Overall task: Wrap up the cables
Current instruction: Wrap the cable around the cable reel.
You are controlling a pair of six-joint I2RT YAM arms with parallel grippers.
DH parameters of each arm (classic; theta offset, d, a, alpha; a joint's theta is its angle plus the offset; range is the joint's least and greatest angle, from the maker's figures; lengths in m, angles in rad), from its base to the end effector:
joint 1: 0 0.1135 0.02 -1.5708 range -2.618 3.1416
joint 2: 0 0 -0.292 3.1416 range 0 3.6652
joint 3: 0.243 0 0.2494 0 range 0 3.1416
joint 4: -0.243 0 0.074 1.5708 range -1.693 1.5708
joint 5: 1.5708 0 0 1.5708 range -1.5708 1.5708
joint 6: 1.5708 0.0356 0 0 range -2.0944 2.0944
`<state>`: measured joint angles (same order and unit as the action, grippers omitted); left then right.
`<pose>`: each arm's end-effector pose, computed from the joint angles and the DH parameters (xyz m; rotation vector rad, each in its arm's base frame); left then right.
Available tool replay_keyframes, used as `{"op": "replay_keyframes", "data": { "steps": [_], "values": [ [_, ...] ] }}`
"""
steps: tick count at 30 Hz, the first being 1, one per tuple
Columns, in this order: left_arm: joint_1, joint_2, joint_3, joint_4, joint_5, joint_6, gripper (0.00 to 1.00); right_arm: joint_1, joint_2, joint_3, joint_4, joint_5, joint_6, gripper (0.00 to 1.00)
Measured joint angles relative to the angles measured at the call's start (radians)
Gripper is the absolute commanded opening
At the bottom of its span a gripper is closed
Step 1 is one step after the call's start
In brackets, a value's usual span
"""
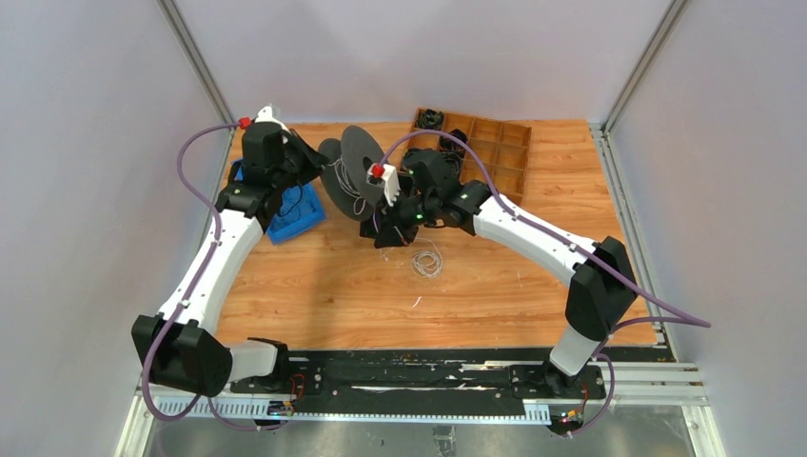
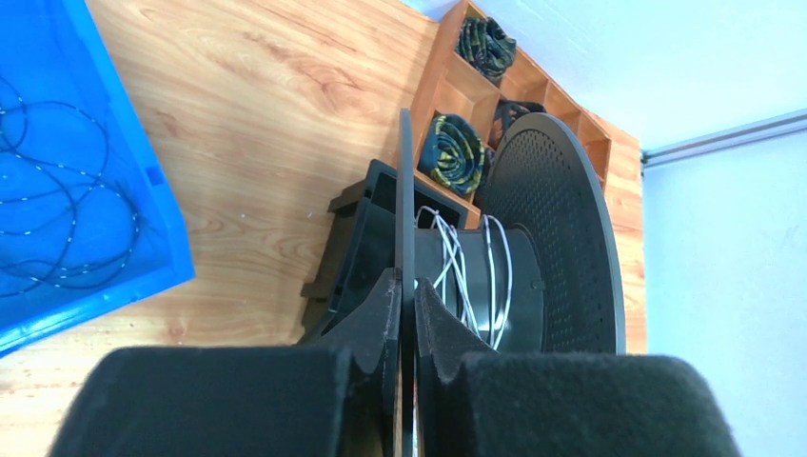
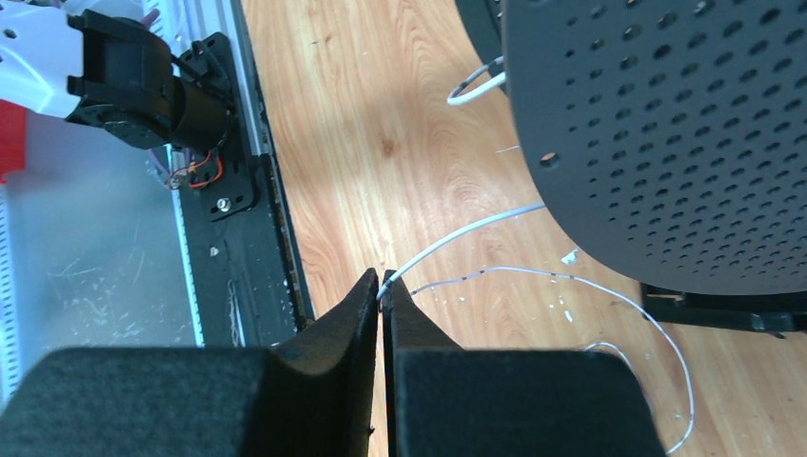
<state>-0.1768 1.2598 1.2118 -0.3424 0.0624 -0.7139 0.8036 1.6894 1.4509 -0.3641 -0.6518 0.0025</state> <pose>0.2719 -0.0508 0.3981 -0.4944 1.9553 -0.6386 0.2539 0.2945 0.3466 -1.2355 1.9007 1.1542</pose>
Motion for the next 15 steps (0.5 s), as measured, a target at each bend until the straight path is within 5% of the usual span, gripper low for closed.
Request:
{"op": "replay_keyframes", "data": {
  "steps": [8,15],
  "values": [
    [-0.031,-0.001,0.013,-0.006,-0.045,0.053,0.0,0.004,0.0,0.011,-0.023,-0.07,0.013,0.03],
    [-0.031,-0.002,0.013,-0.007,-0.05,0.056,0.0,0.009,0.0,0.011,-0.023,-0.089,0.023,0.13]
  ]
}}
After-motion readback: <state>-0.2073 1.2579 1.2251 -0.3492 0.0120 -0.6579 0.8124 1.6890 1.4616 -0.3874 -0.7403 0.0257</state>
